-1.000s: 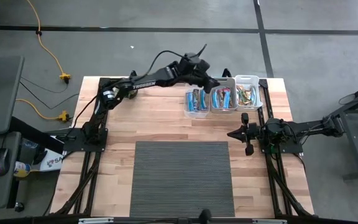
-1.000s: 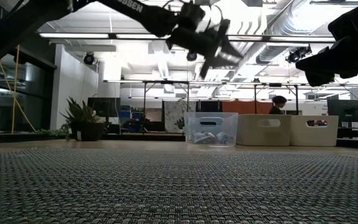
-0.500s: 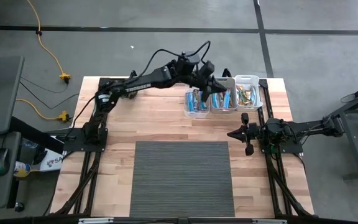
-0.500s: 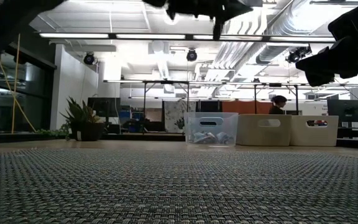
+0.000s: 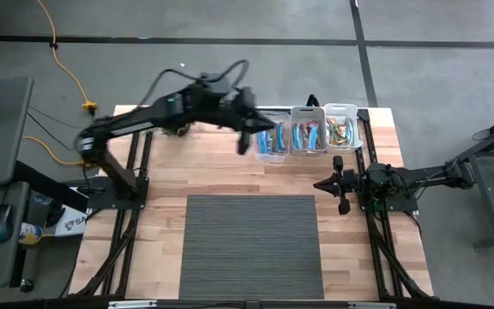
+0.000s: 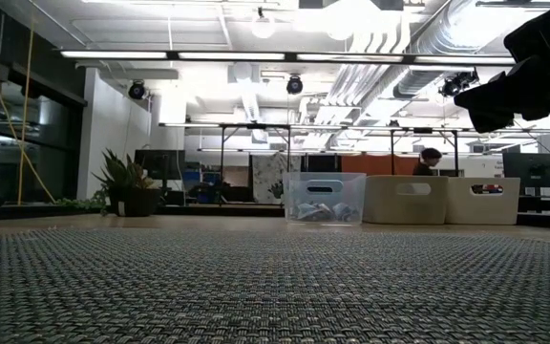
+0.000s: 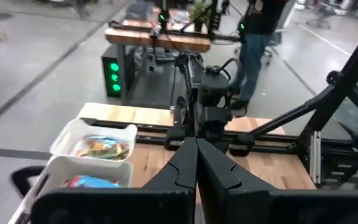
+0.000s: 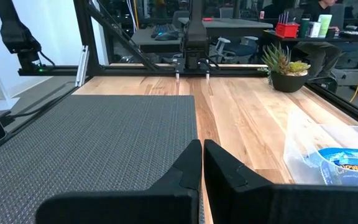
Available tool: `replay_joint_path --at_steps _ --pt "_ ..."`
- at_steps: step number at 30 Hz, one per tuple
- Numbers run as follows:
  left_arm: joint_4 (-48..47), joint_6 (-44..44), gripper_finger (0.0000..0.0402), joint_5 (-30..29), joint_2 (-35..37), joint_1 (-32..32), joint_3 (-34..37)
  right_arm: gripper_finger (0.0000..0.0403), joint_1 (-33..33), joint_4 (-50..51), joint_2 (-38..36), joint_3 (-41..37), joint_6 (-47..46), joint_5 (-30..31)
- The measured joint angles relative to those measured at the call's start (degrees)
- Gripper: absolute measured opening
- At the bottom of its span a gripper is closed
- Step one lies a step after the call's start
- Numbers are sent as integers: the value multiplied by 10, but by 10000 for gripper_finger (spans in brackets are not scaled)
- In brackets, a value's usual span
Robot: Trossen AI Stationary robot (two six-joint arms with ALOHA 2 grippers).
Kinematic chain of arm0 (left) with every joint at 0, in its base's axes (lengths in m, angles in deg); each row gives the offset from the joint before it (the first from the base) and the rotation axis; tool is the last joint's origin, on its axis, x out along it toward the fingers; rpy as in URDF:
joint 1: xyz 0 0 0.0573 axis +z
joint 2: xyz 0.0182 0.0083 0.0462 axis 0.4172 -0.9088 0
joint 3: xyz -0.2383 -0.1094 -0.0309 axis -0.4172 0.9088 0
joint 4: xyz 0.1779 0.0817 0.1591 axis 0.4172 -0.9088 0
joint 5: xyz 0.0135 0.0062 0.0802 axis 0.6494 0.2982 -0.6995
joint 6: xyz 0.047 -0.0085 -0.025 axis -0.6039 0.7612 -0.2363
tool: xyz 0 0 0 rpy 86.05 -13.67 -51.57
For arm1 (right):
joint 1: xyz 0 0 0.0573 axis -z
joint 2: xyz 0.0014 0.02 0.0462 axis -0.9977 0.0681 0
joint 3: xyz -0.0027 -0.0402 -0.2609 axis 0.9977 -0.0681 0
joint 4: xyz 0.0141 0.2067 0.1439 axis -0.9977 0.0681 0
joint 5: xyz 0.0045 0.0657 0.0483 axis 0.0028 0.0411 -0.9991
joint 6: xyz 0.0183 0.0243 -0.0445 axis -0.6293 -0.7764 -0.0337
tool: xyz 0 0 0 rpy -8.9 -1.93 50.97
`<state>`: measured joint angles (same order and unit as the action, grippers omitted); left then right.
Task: Pick and place Granola Bars by type
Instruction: Return to Home Position
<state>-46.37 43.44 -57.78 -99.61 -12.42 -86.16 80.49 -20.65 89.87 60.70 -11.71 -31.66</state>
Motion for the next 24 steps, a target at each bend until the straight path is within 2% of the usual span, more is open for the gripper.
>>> replay_joint_path --at_steps 3,10,14,19,24 --pt "23 6 0 -28 91 -1 105 0 0 0 0 0 0 0" --pt "168 84 0 -65 315 0 397 0 0 0 0 0 0 0" --pt "215 130 0 -136 438 -17 534 0 0 0 0 0 0 0" --pt "221 170 0 -236 586 -59 658 0 0 0 0 0 0 0" --pt "221 184 0 -274 706 -103 743 0 0 0 0 0 0 0"
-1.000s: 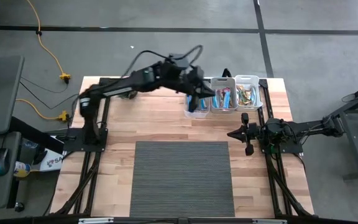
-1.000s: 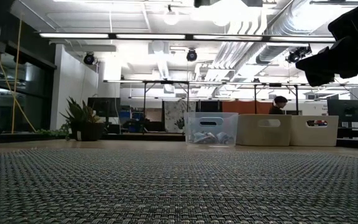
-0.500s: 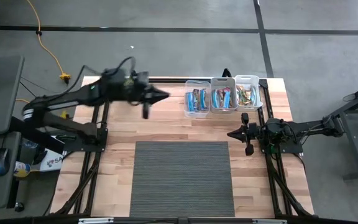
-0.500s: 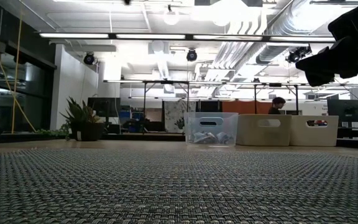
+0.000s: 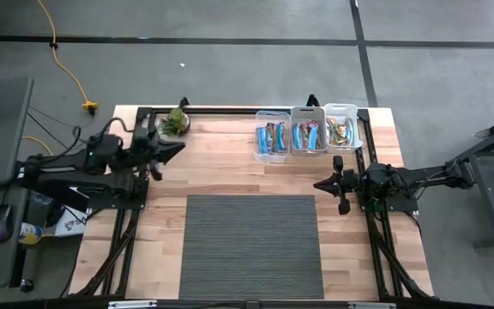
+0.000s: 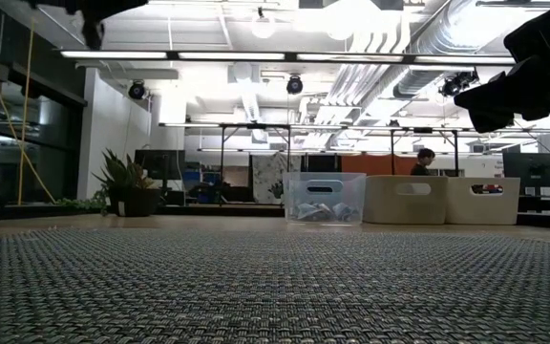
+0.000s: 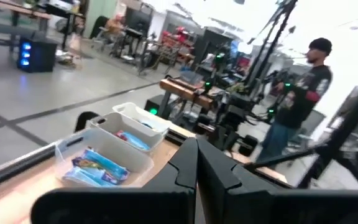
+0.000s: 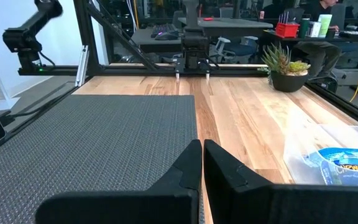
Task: Pick and place Granola Bars by type
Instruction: Return to Home Position
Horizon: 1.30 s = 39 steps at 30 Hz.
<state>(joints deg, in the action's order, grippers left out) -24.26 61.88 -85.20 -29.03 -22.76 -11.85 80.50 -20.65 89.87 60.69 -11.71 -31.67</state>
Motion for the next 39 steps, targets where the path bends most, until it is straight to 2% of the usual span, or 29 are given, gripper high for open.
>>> replay_joint_path --at_steps 8,13,20,23,29,39 --pt "-7 4 0 0 110 -53 90 0 0 0 0 0 0 0" --pt "-35 -50 0 35 146 -71 115 0 0 0 0 0 0 0" --pt "-108 -90 0 115 179 -72 115 0 0 0 0 0 0 0" --pt "-141 -87 0 104 190 -72 115 0 0 0 0 0 0 0" --pt "-139 -104 0 77 207 -72 115 0 0 0 0 0 0 0" --pt "-215 -92 0 101 220 -72 115 0 0 0 0 0 0 0"
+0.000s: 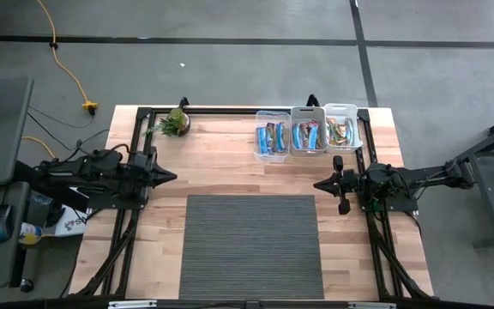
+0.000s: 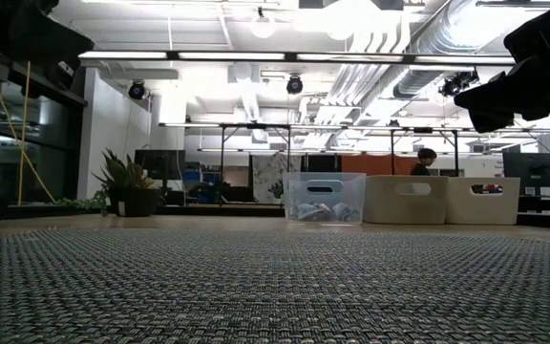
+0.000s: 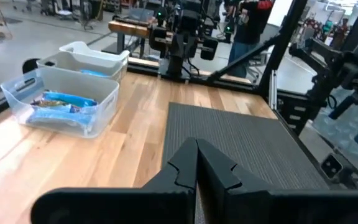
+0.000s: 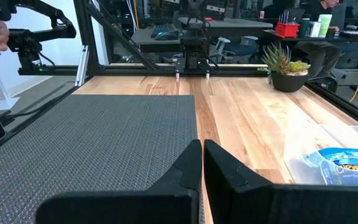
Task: Pick and place Granola Bars by type
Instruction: Return to Home Position
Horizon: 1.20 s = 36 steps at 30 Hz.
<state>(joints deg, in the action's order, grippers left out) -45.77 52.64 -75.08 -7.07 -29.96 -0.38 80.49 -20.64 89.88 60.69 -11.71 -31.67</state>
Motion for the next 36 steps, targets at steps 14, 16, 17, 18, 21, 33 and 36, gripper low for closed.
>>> replay_joint_path --at_steps 14,16,17,18,21,33,36 --pt "153 13 0 9 0 0 90 0 0 0 0 0 0 0" --pt "179 13 0 7 0 0 102 0 0 0 0 0 0 0" --pt "190 15 0 6 0 0 108 0 0 0 0 0 0 0" --pt "203 17 0 5 0 0 114 0 0 0 0 0 0 0" --pt "236 23 0 4 0 0 134 0 0 0 0 0 0 0" --pt "279 48 0 -19 -1 0 181 0 0 0 0 0 0 0" --pt "274 48 0 -14 0 0 182 0 0 0 0 0 0 0"
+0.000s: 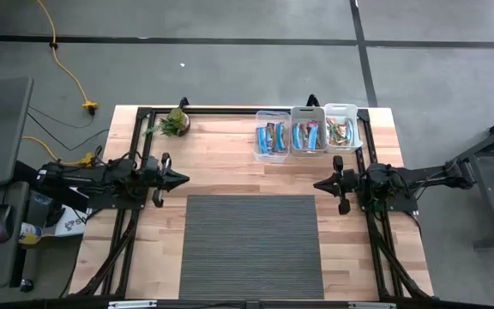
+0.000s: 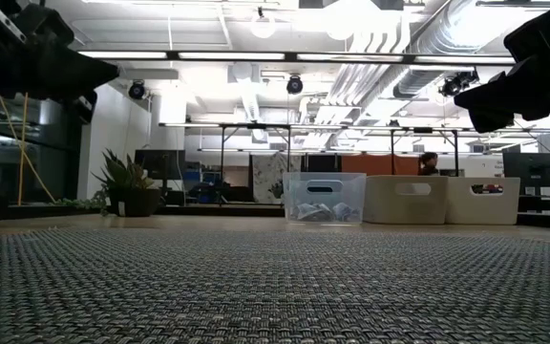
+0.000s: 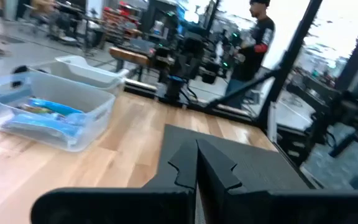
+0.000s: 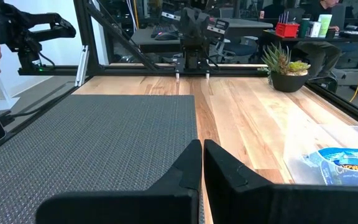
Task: Pick and place Granola Bars by type
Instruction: Return to Home Position
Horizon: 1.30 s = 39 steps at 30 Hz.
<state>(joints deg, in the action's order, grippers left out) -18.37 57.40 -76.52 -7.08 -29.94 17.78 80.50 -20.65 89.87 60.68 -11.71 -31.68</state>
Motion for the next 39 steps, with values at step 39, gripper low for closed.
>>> replay_joint_path --at_steps 39 --pt "-12 -181 1 55 -6 0 2 0 0 0 0 0 0 0"
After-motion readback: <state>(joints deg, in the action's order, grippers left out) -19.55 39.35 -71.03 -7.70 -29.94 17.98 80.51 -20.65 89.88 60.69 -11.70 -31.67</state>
